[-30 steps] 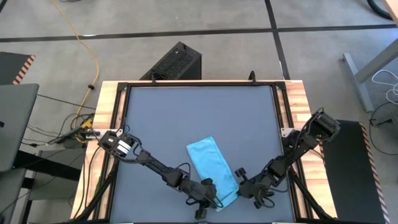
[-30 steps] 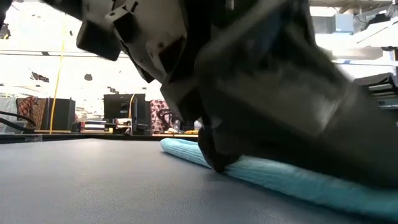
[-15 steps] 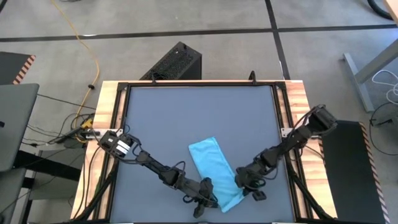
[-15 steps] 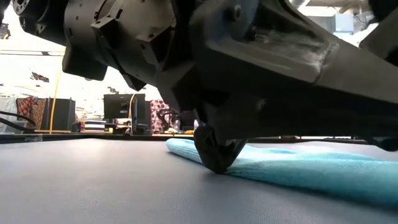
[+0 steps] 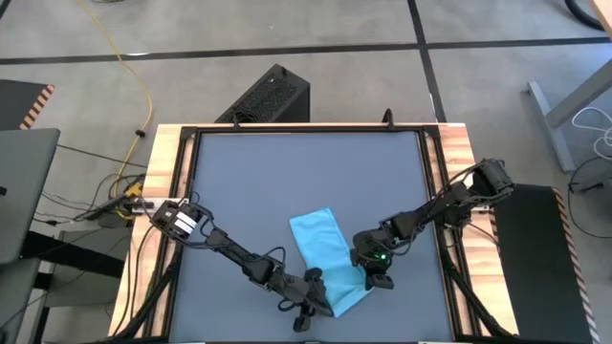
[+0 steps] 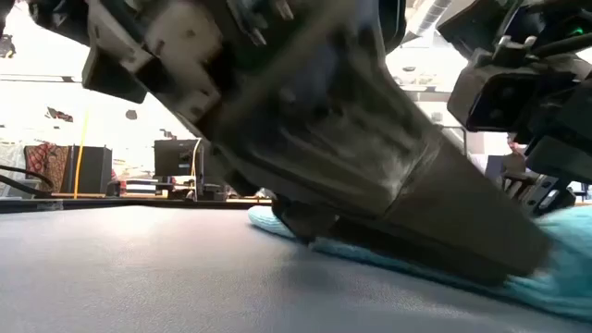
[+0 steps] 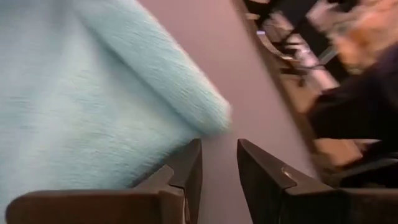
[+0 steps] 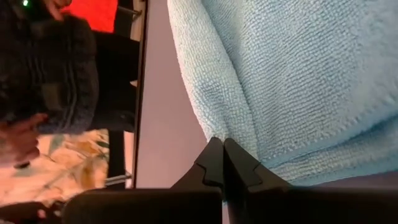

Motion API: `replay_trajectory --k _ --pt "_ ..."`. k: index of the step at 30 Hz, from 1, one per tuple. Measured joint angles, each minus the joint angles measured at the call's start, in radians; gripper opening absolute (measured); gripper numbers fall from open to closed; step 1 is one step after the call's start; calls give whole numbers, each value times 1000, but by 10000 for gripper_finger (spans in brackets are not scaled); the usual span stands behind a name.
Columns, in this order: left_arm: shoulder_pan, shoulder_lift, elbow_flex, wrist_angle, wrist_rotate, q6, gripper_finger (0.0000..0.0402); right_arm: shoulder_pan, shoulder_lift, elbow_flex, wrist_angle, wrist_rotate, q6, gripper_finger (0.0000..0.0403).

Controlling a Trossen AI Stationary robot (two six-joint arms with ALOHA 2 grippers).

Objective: Roll towel into tight, uniform cylinder
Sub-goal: Roll the blue microfiber cloth

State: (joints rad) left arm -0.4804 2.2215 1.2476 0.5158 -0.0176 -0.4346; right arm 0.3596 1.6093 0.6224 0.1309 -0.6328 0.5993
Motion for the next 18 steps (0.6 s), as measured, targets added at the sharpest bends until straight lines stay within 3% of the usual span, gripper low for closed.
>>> replay_trajectory --k 4,18 --pt "1 -19 1 11 -88 71 82 -13 0 1 -29 -1 37 16" --pt "1 -63 19 9 -197 125 68 -78 -1 2 -71 40 119 16"
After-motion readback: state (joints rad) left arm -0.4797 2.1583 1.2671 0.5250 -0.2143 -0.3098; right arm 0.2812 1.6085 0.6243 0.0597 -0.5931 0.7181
